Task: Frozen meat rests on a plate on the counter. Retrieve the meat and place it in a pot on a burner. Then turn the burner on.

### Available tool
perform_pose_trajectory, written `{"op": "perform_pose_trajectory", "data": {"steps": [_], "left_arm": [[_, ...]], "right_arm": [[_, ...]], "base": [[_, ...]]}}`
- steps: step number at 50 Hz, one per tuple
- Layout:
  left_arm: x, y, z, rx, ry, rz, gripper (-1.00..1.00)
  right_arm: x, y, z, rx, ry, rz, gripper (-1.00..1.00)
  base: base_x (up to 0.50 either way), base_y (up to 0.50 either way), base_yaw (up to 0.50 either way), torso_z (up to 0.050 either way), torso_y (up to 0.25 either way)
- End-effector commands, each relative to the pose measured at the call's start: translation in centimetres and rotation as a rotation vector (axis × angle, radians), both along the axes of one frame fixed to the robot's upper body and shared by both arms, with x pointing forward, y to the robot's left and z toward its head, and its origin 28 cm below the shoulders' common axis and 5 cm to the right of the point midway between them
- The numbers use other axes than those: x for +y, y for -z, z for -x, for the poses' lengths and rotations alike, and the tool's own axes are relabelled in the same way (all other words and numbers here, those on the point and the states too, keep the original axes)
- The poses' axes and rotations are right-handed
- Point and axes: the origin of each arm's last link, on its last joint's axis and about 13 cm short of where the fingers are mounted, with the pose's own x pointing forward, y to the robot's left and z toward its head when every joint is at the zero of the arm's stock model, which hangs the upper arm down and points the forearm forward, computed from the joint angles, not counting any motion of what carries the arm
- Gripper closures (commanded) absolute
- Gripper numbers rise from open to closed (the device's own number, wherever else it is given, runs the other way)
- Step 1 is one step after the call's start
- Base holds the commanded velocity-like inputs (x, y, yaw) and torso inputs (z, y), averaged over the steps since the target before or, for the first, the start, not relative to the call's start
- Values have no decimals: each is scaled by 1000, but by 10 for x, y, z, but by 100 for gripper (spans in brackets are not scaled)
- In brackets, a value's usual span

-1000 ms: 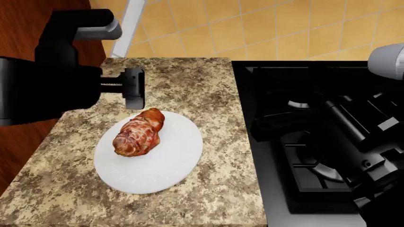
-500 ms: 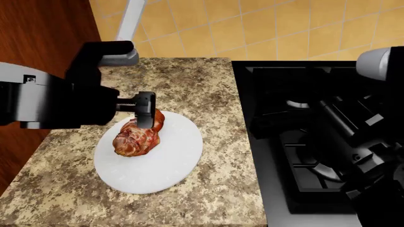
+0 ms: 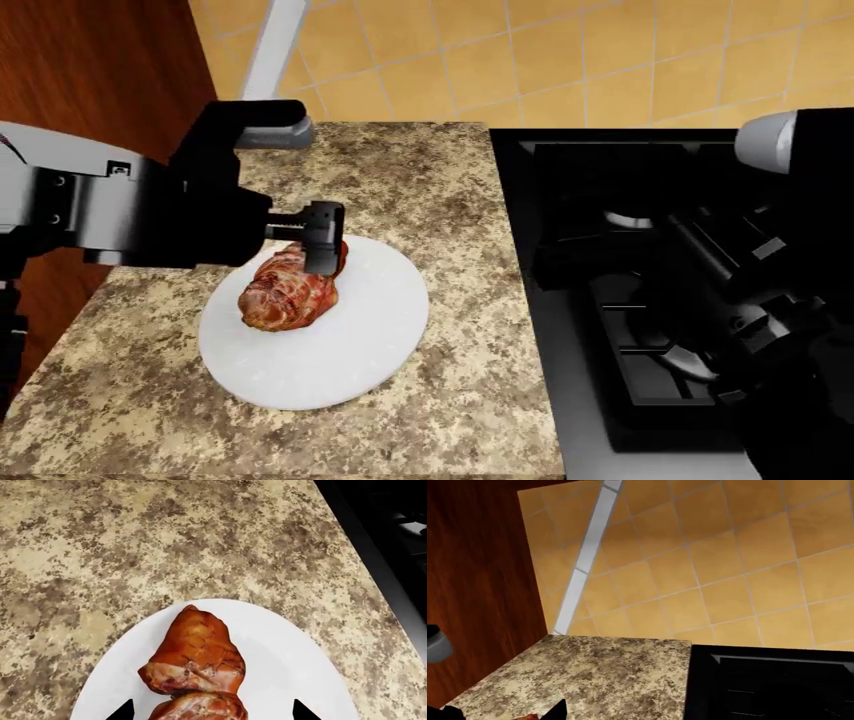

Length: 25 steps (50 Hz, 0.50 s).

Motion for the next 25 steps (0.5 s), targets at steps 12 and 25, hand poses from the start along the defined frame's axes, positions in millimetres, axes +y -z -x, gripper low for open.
{"op": "perform_pose_trajectory", "data": {"steps": [12,25], "left_arm": [[4,14,-15,23,-19,-19,-100],[3,17,-16,30,-10,-23,-100]], "right_arm": [[1,8,-13,27,-2,-4,-100],[0,7,-13,24,1,-3,-100]], "base": [[0,0,0,0,0],[0,0,0,0,0]]}}
